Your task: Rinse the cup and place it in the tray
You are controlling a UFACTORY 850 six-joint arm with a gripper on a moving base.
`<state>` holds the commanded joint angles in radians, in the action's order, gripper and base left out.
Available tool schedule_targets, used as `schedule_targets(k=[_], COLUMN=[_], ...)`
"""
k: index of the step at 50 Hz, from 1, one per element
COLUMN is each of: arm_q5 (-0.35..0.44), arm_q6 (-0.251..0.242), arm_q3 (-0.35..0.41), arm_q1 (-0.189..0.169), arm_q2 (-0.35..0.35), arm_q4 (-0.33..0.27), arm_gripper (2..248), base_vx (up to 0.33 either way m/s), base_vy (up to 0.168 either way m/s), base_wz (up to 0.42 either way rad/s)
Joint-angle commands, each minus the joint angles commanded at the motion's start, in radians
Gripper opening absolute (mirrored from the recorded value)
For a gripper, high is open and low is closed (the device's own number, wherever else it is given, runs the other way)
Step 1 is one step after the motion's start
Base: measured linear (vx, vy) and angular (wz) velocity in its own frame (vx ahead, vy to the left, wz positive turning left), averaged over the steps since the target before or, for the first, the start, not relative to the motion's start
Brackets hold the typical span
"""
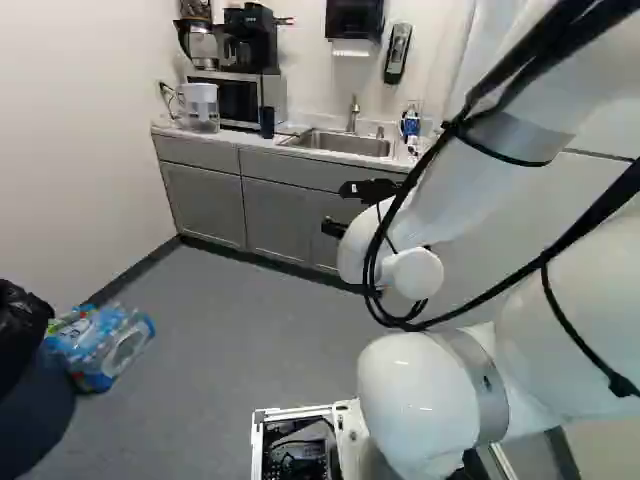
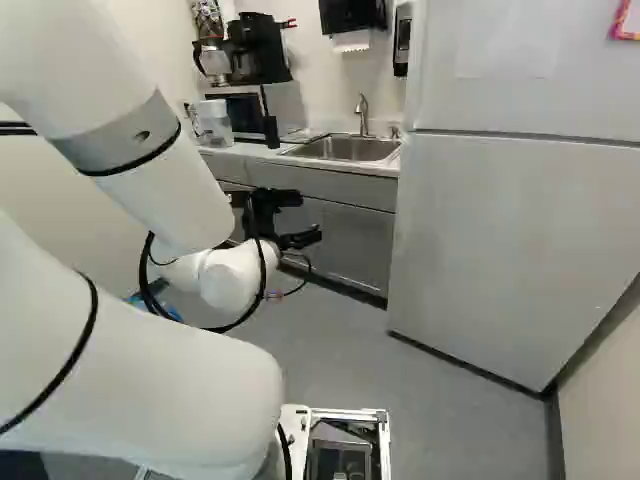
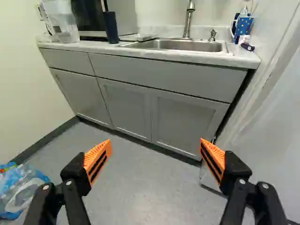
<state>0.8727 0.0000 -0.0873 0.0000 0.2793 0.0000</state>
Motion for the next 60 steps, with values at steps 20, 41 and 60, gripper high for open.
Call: schedule_targets(k=[20,41,60], arm_q5=[0.0,0.0,0.0], arm_q6=[0.0,0.0,0.0], arm_q3=[-0.064,-0.146,-0.225], arm_q1=[0.0,0.0,0.0], arm_q2=[-0.003,-0.038,-0.074], arm_q4=[0.0,0.0,0.0], arm_gripper=[247,247,247], base_vx=[0.0,0.0,0.0], base_vy=[0.0,0.0,0.0], base_wz=[0.0,0.0,0.0])
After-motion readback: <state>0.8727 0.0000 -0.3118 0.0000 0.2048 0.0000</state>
